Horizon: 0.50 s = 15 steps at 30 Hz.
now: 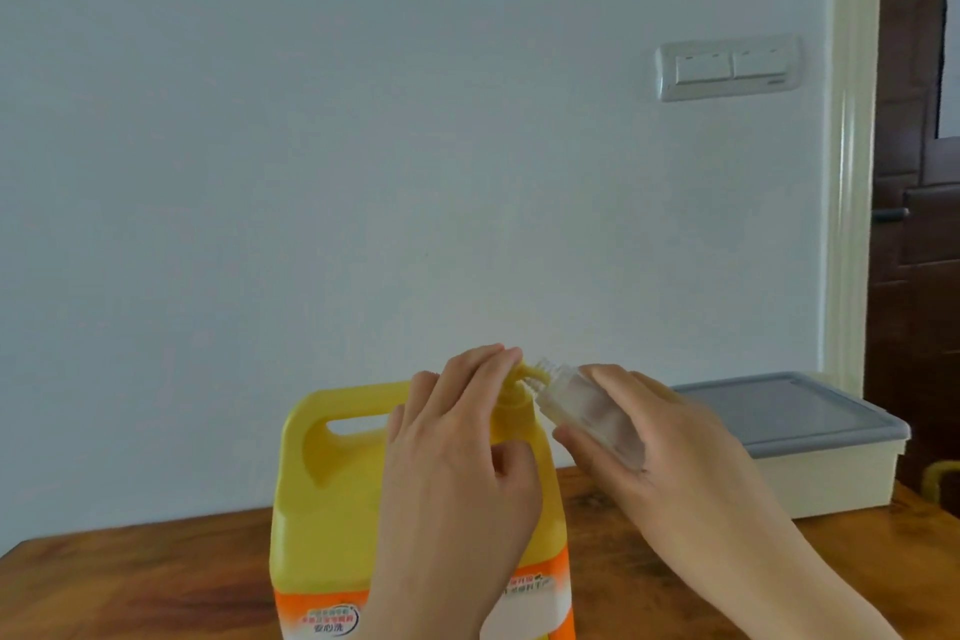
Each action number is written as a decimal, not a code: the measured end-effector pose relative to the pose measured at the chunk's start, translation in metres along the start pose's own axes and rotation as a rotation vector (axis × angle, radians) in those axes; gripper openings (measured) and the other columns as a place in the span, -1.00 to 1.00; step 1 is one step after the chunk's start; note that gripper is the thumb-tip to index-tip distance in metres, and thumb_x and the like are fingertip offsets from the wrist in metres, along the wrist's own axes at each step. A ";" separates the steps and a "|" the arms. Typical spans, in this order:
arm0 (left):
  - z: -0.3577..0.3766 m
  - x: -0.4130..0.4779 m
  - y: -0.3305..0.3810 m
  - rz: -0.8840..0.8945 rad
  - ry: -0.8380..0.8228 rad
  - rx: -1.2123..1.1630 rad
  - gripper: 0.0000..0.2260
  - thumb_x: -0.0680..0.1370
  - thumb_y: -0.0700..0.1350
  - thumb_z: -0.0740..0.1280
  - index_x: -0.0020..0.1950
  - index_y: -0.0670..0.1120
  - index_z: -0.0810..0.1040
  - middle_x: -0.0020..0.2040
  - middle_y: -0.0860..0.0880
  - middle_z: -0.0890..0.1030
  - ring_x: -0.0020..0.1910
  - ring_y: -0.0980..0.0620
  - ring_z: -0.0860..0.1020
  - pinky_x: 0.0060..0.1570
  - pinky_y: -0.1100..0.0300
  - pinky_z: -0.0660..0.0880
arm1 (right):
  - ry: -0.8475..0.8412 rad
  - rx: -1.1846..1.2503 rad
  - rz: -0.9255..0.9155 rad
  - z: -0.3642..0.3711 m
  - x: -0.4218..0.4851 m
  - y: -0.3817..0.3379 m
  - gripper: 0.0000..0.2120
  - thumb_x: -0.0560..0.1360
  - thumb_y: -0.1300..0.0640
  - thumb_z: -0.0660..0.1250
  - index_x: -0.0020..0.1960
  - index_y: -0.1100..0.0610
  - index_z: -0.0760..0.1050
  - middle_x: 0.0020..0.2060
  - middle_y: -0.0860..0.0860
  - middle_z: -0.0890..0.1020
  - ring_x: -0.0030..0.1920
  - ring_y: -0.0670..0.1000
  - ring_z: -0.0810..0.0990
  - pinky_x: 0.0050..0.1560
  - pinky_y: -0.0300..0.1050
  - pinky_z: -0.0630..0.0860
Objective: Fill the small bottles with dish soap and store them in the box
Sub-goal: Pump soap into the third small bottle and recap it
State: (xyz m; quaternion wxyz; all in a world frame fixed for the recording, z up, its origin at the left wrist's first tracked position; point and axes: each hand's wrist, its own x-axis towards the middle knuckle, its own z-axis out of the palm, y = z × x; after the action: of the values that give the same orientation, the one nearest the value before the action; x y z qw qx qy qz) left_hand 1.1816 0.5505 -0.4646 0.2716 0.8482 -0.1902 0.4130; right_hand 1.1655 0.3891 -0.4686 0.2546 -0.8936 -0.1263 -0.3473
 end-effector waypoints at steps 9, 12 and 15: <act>0.004 -0.001 0.008 -0.011 -0.017 0.116 -0.40 0.31 -0.18 0.22 0.37 -0.03 0.49 0.30 0.15 0.52 0.13 0.05 0.39 0.12 0.13 0.39 | 0.054 -0.050 0.006 0.009 -0.003 -0.001 -0.63 0.44 -0.38 0.08 0.16 -0.27 0.27 -0.13 -0.27 0.51 -0.17 -0.26 0.48 -0.31 -0.40 0.37; 0.007 -0.009 0.010 -0.022 -0.070 0.151 -0.38 0.30 -0.17 0.22 0.39 -0.06 0.47 0.31 0.11 0.51 0.16 0.04 0.43 0.15 0.12 0.43 | 0.043 -0.112 0.025 0.007 -0.004 0.002 -0.63 0.43 -0.38 0.07 0.14 -0.24 0.32 -0.16 -0.23 0.53 -0.21 -0.19 0.49 -0.30 -0.27 0.45; 0.002 -0.009 0.011 -0.034 -0.092 0.115 -0.36 0.34 -0.14 0.21 0.46 0.03 0.38 0.40 0.18 0.41 0.25 0.11 0.36 0.23 0.17 0.38 | 0.030 -0.084 0.031 0.004 -0.003 0.001 -0.60 0.43 -0.39 0.09 0.18 -0.24 0.32 -0.12 -0.24 0.53 -0.15 -0.19 0.50 -0.23 -0.23 0.49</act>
State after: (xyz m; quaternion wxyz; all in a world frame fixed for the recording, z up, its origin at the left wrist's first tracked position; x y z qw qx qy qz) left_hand 1.1720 0.5416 -0.4698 0.2204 0.8837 -0.1640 0.3791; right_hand 1.1663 0.3899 -0.4732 0.2240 -0.9002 -0.0938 -0.3615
